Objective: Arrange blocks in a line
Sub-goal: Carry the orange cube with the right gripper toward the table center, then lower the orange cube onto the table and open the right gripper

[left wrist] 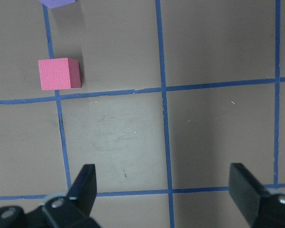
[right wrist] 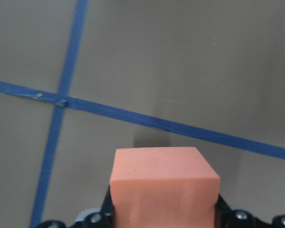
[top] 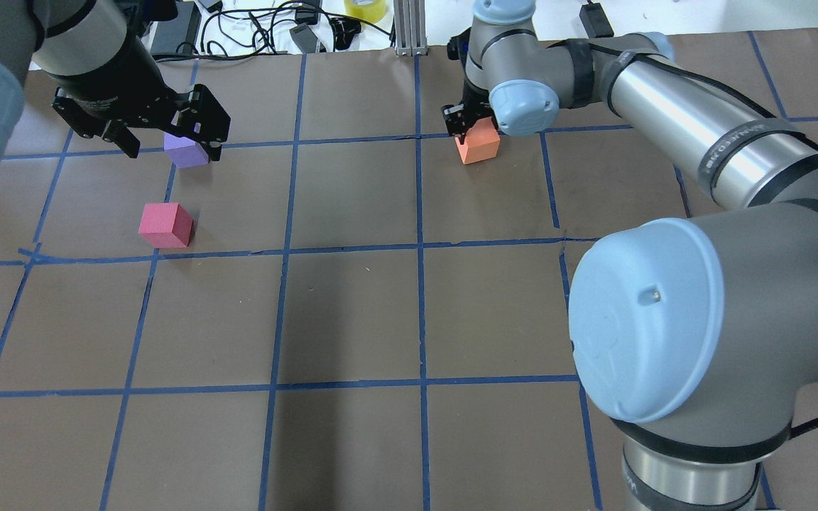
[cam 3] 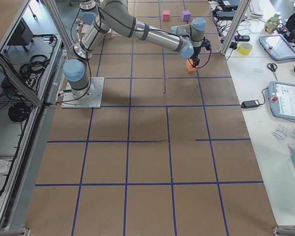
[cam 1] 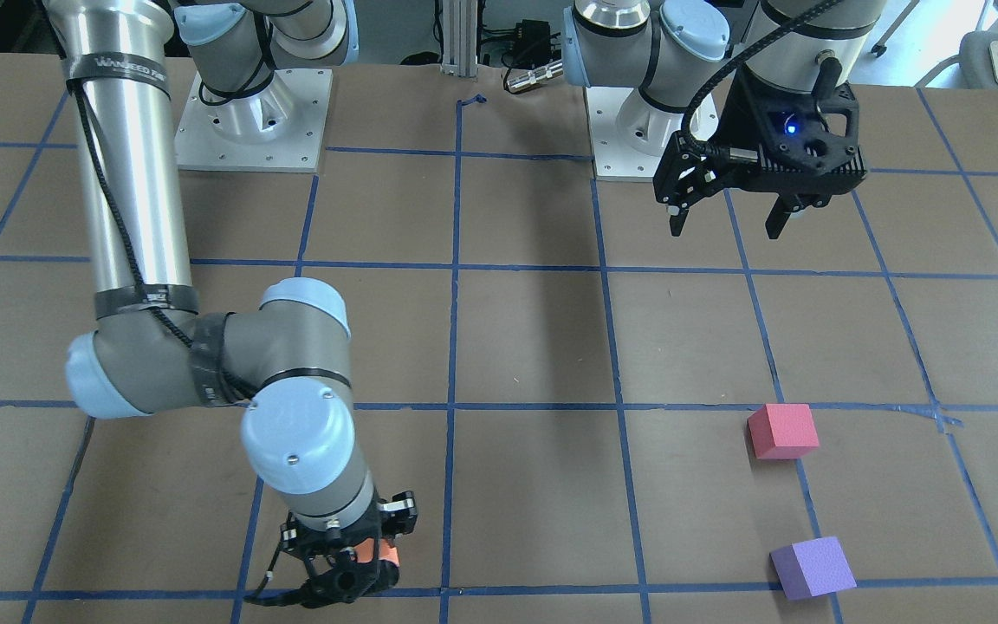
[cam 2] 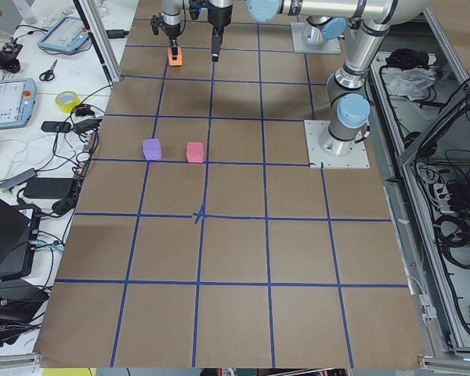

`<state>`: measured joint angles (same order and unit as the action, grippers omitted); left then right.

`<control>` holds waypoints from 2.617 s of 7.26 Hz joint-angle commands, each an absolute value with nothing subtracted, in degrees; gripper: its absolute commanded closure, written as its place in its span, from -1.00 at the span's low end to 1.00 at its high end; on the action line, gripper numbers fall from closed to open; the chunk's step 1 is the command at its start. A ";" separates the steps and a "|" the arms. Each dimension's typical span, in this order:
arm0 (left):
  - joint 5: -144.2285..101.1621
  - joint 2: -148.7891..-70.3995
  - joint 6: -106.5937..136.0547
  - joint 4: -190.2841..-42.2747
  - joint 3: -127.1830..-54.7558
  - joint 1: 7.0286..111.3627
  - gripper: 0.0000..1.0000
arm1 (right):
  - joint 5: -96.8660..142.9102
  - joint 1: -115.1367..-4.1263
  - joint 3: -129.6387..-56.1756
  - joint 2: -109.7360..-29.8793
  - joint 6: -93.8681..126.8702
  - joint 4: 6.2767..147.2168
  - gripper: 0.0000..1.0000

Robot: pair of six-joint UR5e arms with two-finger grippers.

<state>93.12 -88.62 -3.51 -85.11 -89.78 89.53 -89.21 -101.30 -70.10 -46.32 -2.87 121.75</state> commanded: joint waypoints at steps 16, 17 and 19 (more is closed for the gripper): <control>92.55 -88.77 -3.52 -84.73 -89.82 88.68 -1.00 | -89.03 -110.21 -68.03 -43.33 22.23 120.76 -0.07; 93.24 -88.68 -3.52 -84.73 -89.74 88.51 -1.00 | -89.64 -110.21 -68.03 -43.42 22.15 120.76 -0.08; 92.99 -88.77 -3.52 -84.64 -89.82 88.42 -1.00 | -89.47 -110.13 -67.94 -43.24 22.15 120.67 -0.11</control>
<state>93.04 -88.71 -3.52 -84.67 -89.80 88.52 -89.49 -110.18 -67.97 -43.36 22.09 120.71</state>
